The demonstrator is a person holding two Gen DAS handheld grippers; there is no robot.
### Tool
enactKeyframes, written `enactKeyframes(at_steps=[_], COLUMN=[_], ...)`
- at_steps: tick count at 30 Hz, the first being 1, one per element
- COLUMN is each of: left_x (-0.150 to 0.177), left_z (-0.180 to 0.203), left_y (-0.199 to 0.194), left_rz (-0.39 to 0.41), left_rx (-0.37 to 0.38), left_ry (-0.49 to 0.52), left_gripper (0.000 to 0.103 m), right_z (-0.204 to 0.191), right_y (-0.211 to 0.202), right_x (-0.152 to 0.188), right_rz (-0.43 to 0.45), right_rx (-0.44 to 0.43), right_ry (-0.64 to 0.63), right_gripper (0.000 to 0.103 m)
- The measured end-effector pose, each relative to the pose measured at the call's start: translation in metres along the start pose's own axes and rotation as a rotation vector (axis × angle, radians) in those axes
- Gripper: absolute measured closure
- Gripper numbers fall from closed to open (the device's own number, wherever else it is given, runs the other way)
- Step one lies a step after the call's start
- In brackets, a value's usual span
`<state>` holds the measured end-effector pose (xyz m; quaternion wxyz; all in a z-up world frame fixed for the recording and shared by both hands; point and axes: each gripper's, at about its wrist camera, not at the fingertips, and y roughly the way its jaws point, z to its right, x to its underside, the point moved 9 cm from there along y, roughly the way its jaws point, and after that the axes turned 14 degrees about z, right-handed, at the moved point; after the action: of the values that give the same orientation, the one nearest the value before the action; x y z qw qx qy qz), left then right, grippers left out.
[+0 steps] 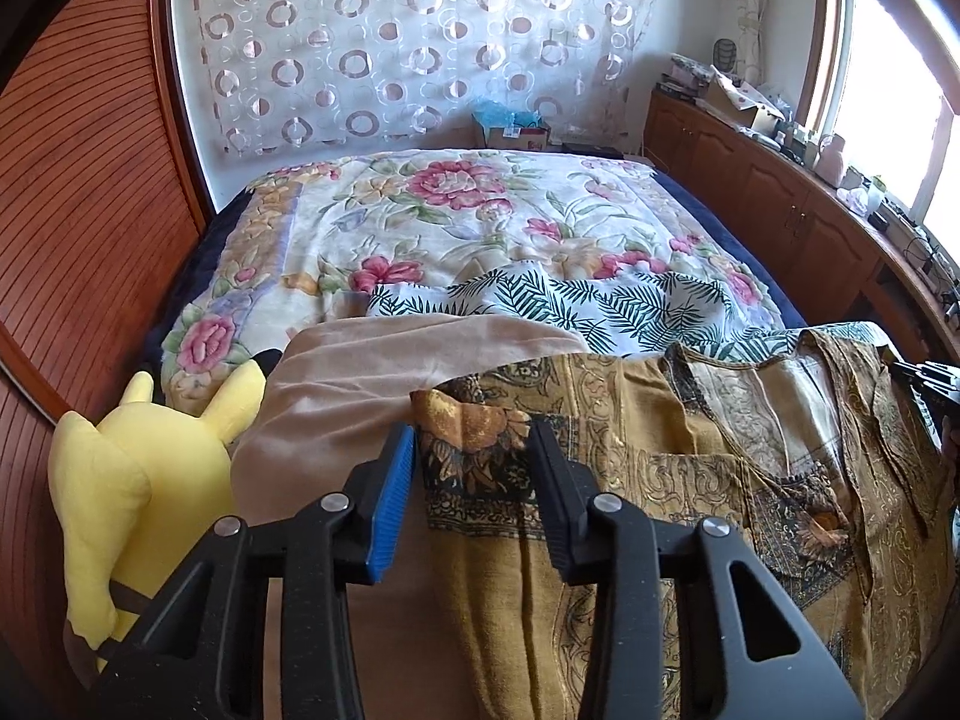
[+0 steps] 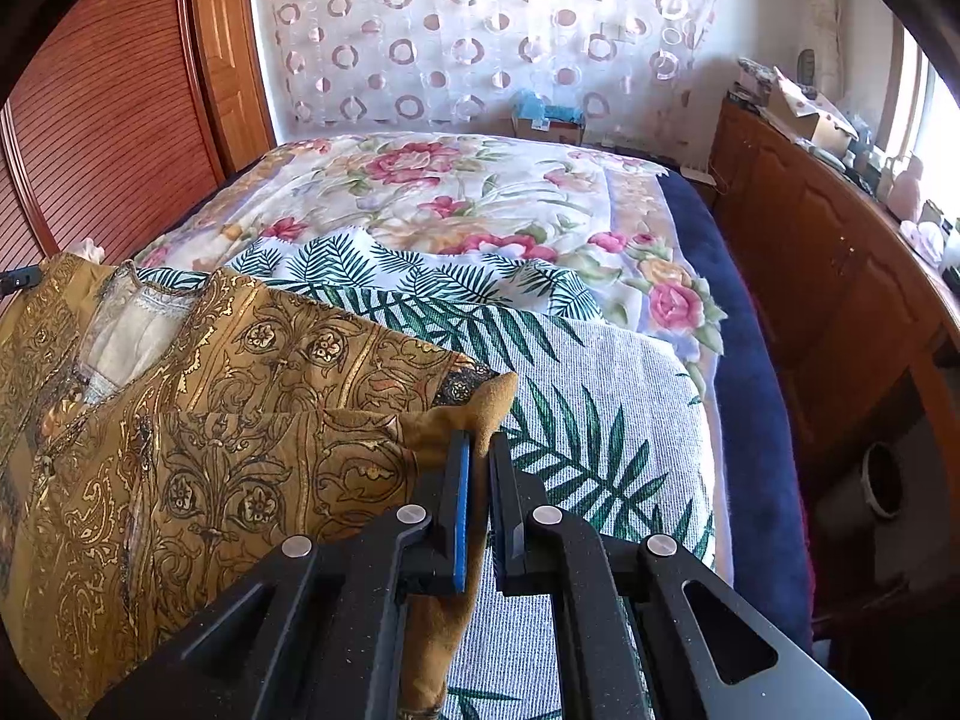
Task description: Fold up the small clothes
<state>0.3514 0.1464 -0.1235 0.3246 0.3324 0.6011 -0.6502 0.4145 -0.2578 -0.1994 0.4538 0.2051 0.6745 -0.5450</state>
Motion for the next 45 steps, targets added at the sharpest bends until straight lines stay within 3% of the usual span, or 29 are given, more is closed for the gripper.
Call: enactKeyframes(at_steps=[9, 10, 14, 23, 33, 45], left_x=[0.006, 0.006, 0.002, -0.021, -0.01, 0.002], left_z=[-0.002, -0.001, 0.008, 0.044, 0.084, 0.083], left_y=[0.001, 0.0, -0.007, -0.046, -0.093, -0.169], left_rz=[-0.015, -0.012, 0.011, 0.133, 0.174, 0.275], left_rx=[-0.011, -0.006, 0.024, 0.093, 0.157, 0.15], left_ry=[0.001, 0.004, 0.021, 0.053, 0.087, 0.078], left_gripper=[0.063, 0.065, 0.098, 0.101, 0.101, 0.101], right_z=[0.0, 0.0, 0.0, 0.0, -0.007, -0.046], right_y=[0.0, 0.0, 0.0, 0.0, 0.003, -0.118], right_x=[0.0, 0.0, 0.0, 0.0, -0.007, -0.037], right_rz=[0.0, 0.0, 0.0, 0.0, -0.049, 0.23], right_rx=[0.0, 0.0, 0.0, -0.008, -0.012, -0.035], right_ry=[-0.001, 0.0, -0.001, 0.004, -0.007, -0.047], right_gripper=[0.098, 0.098, 0.098, 0.098, 0.098, 0.102])
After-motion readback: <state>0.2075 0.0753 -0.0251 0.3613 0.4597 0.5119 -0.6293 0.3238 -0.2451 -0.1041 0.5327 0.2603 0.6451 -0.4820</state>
